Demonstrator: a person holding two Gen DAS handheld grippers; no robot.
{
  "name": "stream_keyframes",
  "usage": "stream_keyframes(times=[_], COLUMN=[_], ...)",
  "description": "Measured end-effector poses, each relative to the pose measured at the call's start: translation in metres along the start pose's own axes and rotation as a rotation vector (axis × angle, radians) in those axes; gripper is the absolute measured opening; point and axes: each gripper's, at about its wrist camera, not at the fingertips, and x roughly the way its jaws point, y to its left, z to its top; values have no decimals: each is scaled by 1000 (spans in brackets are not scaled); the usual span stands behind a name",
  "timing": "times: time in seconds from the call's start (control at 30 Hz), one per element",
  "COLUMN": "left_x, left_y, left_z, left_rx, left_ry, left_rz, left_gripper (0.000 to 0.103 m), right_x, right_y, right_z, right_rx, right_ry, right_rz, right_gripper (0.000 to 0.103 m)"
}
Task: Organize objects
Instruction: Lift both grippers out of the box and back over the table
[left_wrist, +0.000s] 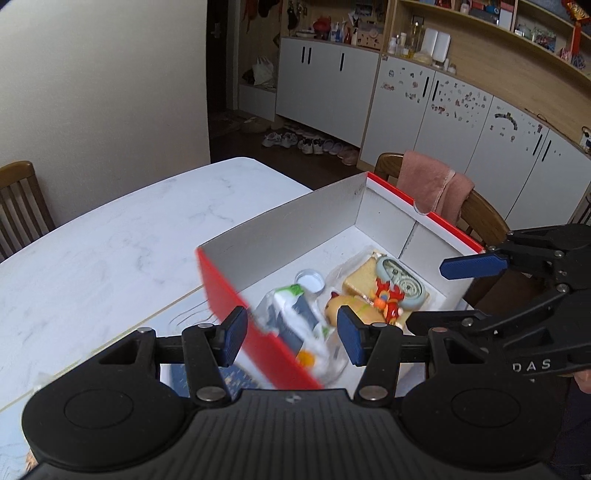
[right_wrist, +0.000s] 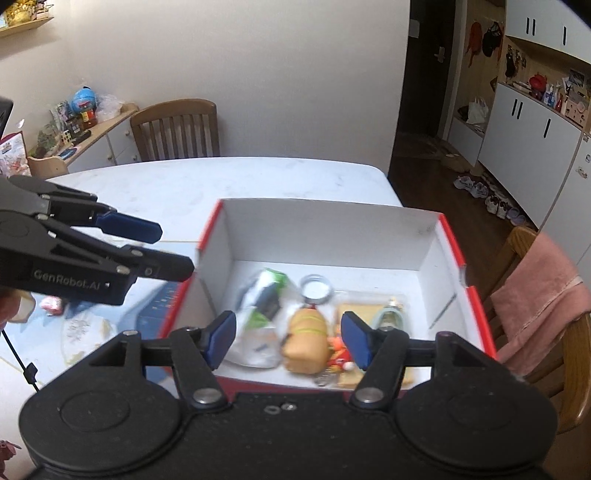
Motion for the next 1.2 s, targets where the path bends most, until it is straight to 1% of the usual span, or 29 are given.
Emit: stream_keyframes(times=[0.07, 0.1, 0.13, 0.23, 0.27, 0.33, 0.4, 0.5, 0.57, 0.63, 0.73, 0.9, 1.1, 1.17, 1.2], left_x=[-12, -18, -24, -42, -47, -57, -68, -82, -92, -101, -112, -121, -116, -112, -111], left_y=[8, 12, 17, 30, 35, 46, 57, 75, 86, 97, 112, 136, 162, 169, 171], left_z=[-10, -14, -19, -35, -41, -53, -65, -83, -93, -105, -121, -143, -168, -174, -177], left_rx=[-8, -16, -25, -37, -43, -58, -74, -86, -92, -95, -106, -130, -189, -214, -221], left_ry=[-4, -5, -8, -18, -20, -24, -31, -37, -41, -46, -47, -39, -18, -16, -19], left_rz=[-3, -9, -14, -6, 0, 13, 27, 55, 72, 89, 110, 139, 162, 160, 168], left_gripper=[53, 56, 58, 58, 58, 63, 66, 68, 71, 77, 80, 82, 83, 85, 89], right_x=[-2, -2, -2, -2, -1, -1, 0, 2, 4, 6, 9, 19, 39, 47, 51], right_y=[13, 18, 25, 46, 53, 68, 83, 103, 115, 126, 139, 161, 185, 193, 198], right_z=[1, 2, 3, 2, 2, 2, 3, 3, 4, 3, 3, 4, 8, 10, 11], right_rx=[3, 4, 5, 0, -2, -7, -10, -8, -3, 8, 27, 41, 49, 43, 39], right_ry=[-3, -3, -4, -3, -1, 1, 1, 3, 6, 7, 10, 20, 48, 60, 65], right_rz=[7, 13, 19, 39, 45, 58, 67, 84, 91, 97, 106, 123, 142, 143, 141], right_gripper=[64, 66, 67, 71, 72, 77, 81, 88, 90, 95, 98, 102, 102, 102, 102])
